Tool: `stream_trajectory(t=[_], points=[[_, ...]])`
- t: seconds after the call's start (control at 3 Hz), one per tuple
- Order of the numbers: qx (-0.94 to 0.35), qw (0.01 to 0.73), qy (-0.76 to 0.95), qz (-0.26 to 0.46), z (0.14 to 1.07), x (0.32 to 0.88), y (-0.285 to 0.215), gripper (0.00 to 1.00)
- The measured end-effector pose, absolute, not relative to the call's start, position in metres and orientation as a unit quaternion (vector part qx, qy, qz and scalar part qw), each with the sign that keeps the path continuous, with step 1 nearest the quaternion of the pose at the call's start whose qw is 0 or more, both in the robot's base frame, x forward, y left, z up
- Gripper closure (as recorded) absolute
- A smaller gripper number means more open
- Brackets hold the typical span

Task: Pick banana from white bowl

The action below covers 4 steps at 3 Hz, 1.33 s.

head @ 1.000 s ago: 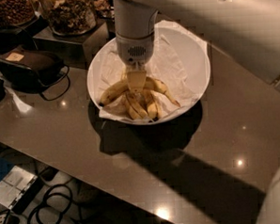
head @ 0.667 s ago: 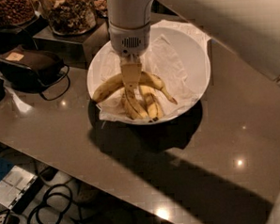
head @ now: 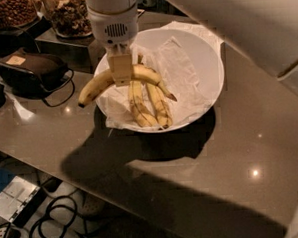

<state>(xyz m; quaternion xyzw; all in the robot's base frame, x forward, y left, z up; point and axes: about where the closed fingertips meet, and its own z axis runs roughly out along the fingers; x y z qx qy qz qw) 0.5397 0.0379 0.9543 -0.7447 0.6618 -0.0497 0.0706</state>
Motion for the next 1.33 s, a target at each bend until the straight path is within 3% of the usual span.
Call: stream_trajectory(t=[0.67,1.33], points=[[-0.750,0.101,0.652,-0.056,0.962,0.541,0.058,1.00],[-0.792,0.113,0.595,-0.081,0.990,0.507,0.123,1.00]])
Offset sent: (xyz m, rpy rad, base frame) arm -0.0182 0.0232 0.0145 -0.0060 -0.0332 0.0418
